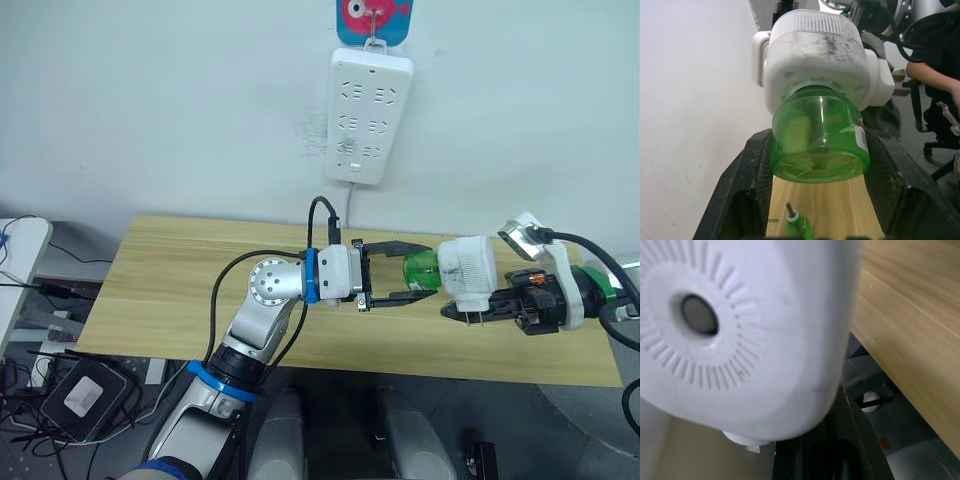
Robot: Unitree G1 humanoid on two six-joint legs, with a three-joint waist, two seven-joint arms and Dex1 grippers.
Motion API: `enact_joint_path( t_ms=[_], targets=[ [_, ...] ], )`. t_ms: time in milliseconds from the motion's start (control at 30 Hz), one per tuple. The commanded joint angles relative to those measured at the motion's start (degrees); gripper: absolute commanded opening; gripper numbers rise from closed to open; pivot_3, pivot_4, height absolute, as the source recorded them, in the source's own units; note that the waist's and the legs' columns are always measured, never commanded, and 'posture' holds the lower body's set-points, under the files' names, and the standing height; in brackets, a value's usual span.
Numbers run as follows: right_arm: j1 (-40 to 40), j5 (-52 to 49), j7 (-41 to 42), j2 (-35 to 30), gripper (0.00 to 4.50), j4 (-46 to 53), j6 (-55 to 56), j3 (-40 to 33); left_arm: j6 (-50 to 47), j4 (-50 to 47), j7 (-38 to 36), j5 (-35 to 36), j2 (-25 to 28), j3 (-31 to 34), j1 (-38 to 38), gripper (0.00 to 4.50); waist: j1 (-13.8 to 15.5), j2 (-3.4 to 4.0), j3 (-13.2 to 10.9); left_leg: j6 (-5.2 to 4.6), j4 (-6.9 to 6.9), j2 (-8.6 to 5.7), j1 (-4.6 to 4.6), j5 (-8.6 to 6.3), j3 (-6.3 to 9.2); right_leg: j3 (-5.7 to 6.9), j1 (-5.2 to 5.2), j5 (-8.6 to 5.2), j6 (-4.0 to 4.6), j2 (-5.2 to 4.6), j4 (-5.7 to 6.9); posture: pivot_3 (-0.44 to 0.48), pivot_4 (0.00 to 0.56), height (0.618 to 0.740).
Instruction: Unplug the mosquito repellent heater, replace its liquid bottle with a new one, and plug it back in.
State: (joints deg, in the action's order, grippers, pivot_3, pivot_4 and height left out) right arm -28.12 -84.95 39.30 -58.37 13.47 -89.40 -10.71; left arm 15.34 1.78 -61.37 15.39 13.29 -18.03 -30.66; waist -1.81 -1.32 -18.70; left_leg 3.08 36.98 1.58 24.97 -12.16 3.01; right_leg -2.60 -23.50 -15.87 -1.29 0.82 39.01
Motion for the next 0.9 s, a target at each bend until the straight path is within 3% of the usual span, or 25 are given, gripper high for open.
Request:
enact_joint_path(
  t_ms=[33,200,433,600,900],
  targets=[
    [2.2,-7.7,-2.9,-0.3,0.05,5.5,2.9,-2.5,-1.9,1.0,2.0,-1.2,0.0,0.4,0.1,2.22,0.0,0.00,0.0,0.00,0.00,-0.01,0.00,0.00,0.00,0.00,0.00,-0.03,-0.05,0.01,0.00,-0.040,0.282,0.740],
    [5.6,-2.7,-5.9,-0.3,0.05,9.7,7.6,-3.1,-3.0,0.5,2.0,-0.7,0.1,0.6,0.1,2.22,-0.1,0.01,0.0,0.00,0.00,-0.01,0.00,0.00,-0.01,-0.02,0.00,-0.14,-0.25,0.01,0.01,-0.040,0.282,0.740],
    [3.1,4.4,2.2,-4.3,0.05,7.8,9.7,-1.7,-3.3,0.6,1.9,-0.7,0.8,0.8,0.2,2.22,0.0,0.01,0.0,0.01,0.01,0.01,-0.01,0.00,-0.01,-0.01,0.00,-0.15,-0.27,0.01,0.01,-0.046,0.296,0.740],
    [0.0,1.7,3.9,-3.9,0.05,8.5,8.8,-0.4,-3.6,1.1,1.8,-1.9,1.2,0.2,0.1,2.22,-0.1,0.01,0.0,0.00,0.00,0.02,0.00,0.00,0.00,-0.01,0.00,-0.15,-0.26,0.01,0.00,-0.048,0.299,0.740],
    [-5.2,-7.8,-3.3,-1.9,0.05,5.5,8.5,1.6,-4.3,2.4,1.8,-4.4,2.8,-1.4,-0.2,2.22,0.0,0.00,0.0,0.00,0.01,0.02,0.01,0.00,0.00,-0.02,0.00,-0.14,-0.26,0.00,0.00,-0.049,0.303,0.740]
  ],
)
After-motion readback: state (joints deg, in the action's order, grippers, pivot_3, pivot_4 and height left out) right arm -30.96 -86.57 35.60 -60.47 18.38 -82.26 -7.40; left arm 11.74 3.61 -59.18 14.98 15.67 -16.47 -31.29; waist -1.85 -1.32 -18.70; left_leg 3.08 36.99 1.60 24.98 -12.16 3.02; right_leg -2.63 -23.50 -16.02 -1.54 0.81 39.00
